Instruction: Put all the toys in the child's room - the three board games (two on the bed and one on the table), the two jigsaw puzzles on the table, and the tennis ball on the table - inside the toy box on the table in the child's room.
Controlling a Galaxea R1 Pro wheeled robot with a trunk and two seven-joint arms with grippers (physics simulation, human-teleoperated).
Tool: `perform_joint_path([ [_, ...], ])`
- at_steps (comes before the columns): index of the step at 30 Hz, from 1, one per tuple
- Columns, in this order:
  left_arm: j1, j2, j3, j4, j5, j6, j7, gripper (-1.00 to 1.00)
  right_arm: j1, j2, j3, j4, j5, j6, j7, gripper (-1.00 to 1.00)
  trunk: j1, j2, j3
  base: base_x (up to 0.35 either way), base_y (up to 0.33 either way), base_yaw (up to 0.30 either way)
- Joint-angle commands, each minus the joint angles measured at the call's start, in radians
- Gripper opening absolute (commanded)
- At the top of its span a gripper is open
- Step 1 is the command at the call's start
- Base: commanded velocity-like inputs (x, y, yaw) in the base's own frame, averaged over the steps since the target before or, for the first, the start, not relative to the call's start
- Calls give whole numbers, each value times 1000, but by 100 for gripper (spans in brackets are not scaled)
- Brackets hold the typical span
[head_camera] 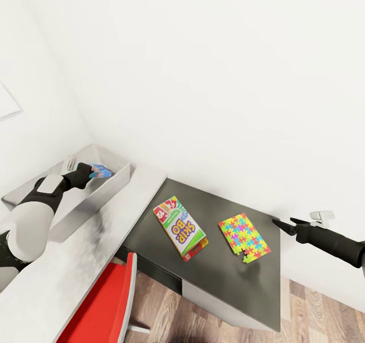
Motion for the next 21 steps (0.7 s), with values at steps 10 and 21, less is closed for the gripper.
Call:
perform_joint_path([
  [10,0,0,8,-1,8,5,3,-100,3,-4,-3,0,-6,10,22,100,0,-2,-16,0,0,0],
  [21,-6,0,5,-1,9,5,3,-100,4,-6,-9,-1,-6,13,49,100,0,-2,-19,0,0,0],
])
